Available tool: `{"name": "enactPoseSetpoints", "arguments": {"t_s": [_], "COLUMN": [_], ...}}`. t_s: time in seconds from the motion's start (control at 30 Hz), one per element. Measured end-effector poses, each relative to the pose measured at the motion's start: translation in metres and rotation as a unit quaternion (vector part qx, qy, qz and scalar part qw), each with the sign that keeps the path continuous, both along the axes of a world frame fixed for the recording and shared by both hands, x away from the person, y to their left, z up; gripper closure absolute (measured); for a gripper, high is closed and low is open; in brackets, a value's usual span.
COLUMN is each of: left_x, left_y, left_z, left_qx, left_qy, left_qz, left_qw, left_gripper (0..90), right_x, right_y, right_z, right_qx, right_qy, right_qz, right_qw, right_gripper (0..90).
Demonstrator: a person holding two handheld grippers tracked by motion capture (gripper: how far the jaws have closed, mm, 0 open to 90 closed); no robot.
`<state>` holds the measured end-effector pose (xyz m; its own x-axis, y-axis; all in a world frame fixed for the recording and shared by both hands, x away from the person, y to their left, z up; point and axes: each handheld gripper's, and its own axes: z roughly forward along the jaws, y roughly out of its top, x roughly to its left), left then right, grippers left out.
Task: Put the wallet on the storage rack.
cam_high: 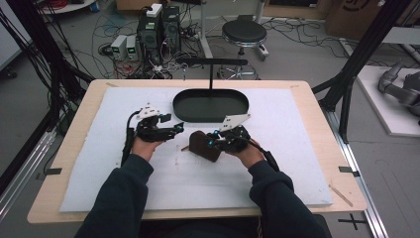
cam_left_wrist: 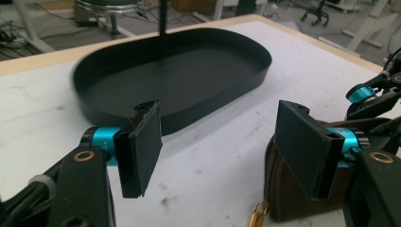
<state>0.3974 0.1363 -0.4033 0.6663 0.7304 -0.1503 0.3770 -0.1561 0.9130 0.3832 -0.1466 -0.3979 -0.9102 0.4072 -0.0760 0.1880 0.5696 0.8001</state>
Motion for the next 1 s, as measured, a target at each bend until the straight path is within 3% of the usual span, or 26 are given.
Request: {"name": "enactPoseSetpoints", "arguments": {"t_s": [0.2, 0.43, 0.53, 0.57, 0.63, 0.73, 0.77, 0.83, 1.0], "left_x": [0.005, 0.006, 0.006, 0.006, 0.006, 0.005, 0.004, 0.004, 0.004], "left_y": [-0.017, -0.019, -0.019, -0.019, -0.019, -0.019, -0.019, -0.018, -0.017], "left_z": [-0.007, -0.010, -0.010, -0.010, -0.009, -0.009, -0.008, -0.008, -0.007], "left_qx": [-0.001, -0.002, 0.000, 0.000, 0.004, 0.007, 0.007, 0.008, 0.011], "left_qy": [0.019, 0.032, 0.034, 0.032, 0.031, 0.030, 0.030, 0.030, 0.029], "left_qz": [-0.013, -0.023, -0.026, -0.027, -0.030, -0.032, -0.032, -0.033, -0.031], "left_qw": [0.9997, 0.9992, 0.9991, 0.9991, 0.9991, 0.9990, 0.9990, 0.9990, 0.9990], "left_gripper": [32.2, 33.5, 33.7, 33.7, 33.8, 33.8, 33.8, 33.7, 32.6], "right_x": [-0.001, -0.001, 0.000, 0.000, 0.002, 0.004, 0.005, 0.007, 0.011], "right_y": [0.001, 0.000, 0.000, 0.000, 0.001, 0.002, 0.003, 0.004, 0.008], "right_z": [0.000, 0.000, 0.000, 0.000, -0.003, -0.007, -0.010, -0.012, -0.023], "right_qx": [0.001, 0.004, 0.015, 0.015, 0.010, 0.005, 0.008, 0.011, 0.016], "right_qy": [0.000, 0.003, 0.008, 0.008, 0.021, 0.032, 0.046, 0.050, 0.094], "right_qz": [0.000, -0.006, -0.012, -0.012, -0.028, -0.039, -0.042, -0.043, -0.042], "right_qw": [1.0000, 1.0000, 0.9998, 0.9998, 0.9993, 0.9987, 0.9980, 0.9978, 0.9945], "right_gripper": [76.4, 72.9, 61.5, 61.5, 43.7, 38.0, 30.9, 27.1, 24.0]}}
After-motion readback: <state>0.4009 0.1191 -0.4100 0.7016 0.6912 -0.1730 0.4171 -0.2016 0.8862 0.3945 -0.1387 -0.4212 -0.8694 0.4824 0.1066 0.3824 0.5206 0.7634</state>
